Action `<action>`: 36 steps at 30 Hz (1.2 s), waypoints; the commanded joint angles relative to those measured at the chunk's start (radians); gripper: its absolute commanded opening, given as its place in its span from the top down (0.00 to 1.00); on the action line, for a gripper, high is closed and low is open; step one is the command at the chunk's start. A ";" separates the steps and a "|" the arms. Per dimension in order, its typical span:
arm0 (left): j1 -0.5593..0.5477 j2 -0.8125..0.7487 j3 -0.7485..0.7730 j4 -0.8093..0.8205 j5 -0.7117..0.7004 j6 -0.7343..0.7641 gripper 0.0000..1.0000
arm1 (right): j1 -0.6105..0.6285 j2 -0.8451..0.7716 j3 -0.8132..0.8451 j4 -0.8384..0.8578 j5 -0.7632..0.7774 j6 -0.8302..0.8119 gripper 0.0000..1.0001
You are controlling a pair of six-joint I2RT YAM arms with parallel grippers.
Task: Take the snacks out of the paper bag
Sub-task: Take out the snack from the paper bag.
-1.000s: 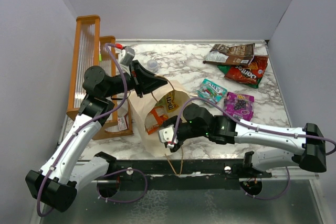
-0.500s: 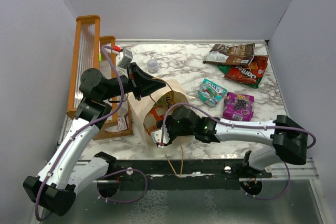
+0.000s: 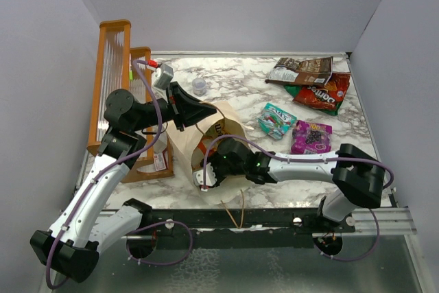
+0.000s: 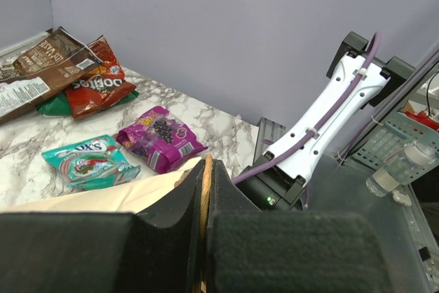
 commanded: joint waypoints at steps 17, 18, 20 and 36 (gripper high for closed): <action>-0.001 -0.024 0.032 -0.036 -0.017 0.045 1.00 | -0.004 0.117 0.064 0.044 0.071 -0.056 0.68; -0.001 -0.025 0.034 -0.041 -0.019 0.050 1.00 | -0.004 0.123 0.069 0.043 0.075 -0.053 0.71; -0.001 -0.027 0.036 -0.056 -0.023 0.060 1.00 | -0.005 0.132 0.071 0.052 0.095 -0.043 0.78; -0.001 -0.031 0.034 -0.107 -0.077 0.098 1.00 | -0.006 -0.099 0.053 0.024 0.014 0.048 0.99</action>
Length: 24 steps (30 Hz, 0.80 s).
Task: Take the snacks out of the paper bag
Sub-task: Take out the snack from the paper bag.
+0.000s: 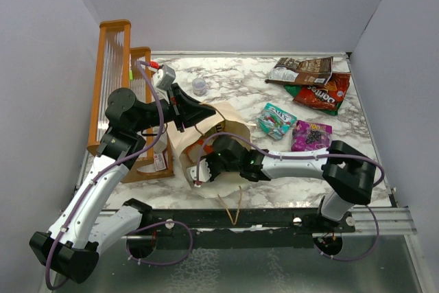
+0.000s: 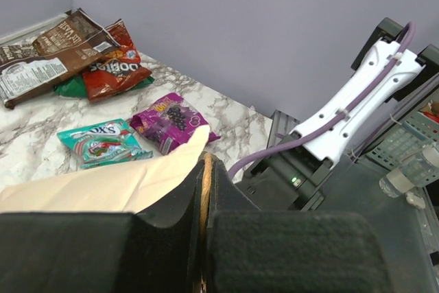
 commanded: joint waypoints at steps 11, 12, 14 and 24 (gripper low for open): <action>-0.001 -0.035 0.024 -0.005 -0.081 0.023 1.00 | -0.003 -0.364 -0.053 -0.070 -0.130 0.187 0.99; -0.001 -0.036 0.022 -0.006 -0.089 0.022 1.00 | -0.004 -0.393 -0.055 -0.080 -0.134 0.196 0.99; -0.001 -0.040 0.018 -0.010 -0.110 0.023 1.00 | -0.003 -0.461 -0.057 -0.102 -0.148 0.213 0.99; -0.001 -0.042 0.017 -0.062 -0.204 0.035 1.00 | -0.003 -0.807 -0.018 -0.213 -0.218 0.298 0.99</action>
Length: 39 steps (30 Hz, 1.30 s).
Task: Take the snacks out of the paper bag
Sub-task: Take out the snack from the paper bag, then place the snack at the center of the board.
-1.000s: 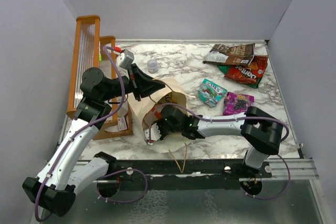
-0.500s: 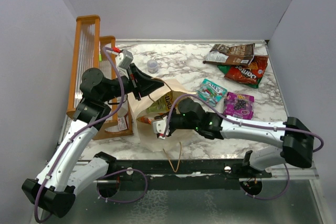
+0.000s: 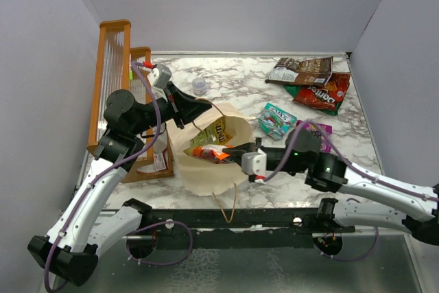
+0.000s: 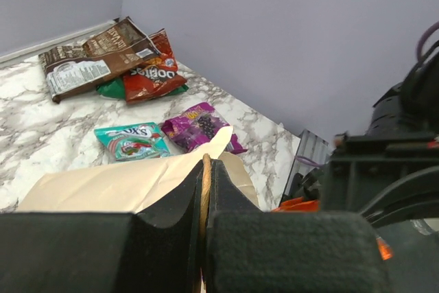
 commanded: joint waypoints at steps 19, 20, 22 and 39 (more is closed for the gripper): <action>-0.001 -0.003 0.047 -0.062 -0.048 0.054 1.00 | 0.000 -0.309 0.170 0.057 0.727 0.231 0.99; -0.001 -0.006 0.052 -0.074 -0.060 0.060 1.00 | 0.000 -0.280 0.172 0.068 0.829 0.237 0.99; -0.001 -0.006 0.062 -0.097 -0.070 0.066 1.00 | -0.001 -0.231 0.172 0.111 0.992 0.249 0.99; -0.001 -0.020 0.082 -0.106 -0.050 0.049 1.00 | -0.409 -0.014 -0.048 0.123 1.070 0.753 0.98</action>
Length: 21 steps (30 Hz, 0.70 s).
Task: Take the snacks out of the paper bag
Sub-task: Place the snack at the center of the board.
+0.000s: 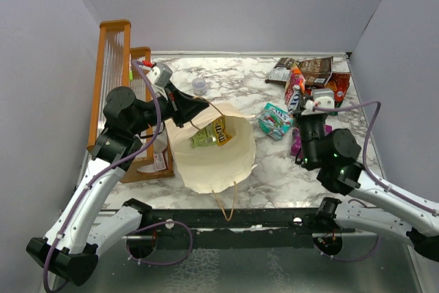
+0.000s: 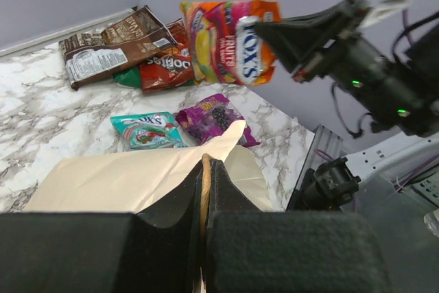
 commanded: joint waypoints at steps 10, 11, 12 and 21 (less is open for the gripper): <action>-0.001 -0.044 0.035 -0.003 0.004 -0.015 1.00 | -0.642 0.188 -0.096 -0.130 -0.542 0.906 0.98; -0.001 -0.045 0.035 -0.006 -0.003 -0.014 1.00 | -0.661 0.197 -0.102 -0.111 -0.537 0.941 0.98; -0.001 -0.046 0.035 -0.008 -0.010 -0.016 1.00 | -0.679 0.207 -0.106 -0.100 -0.533 0.980 0.98; -0.001 -0.051 0.035 -0.001 -0.012 -0.034 1.00 | -0.745 0.240 -0.254 -0.006 -0.325 1.194 0.98</action>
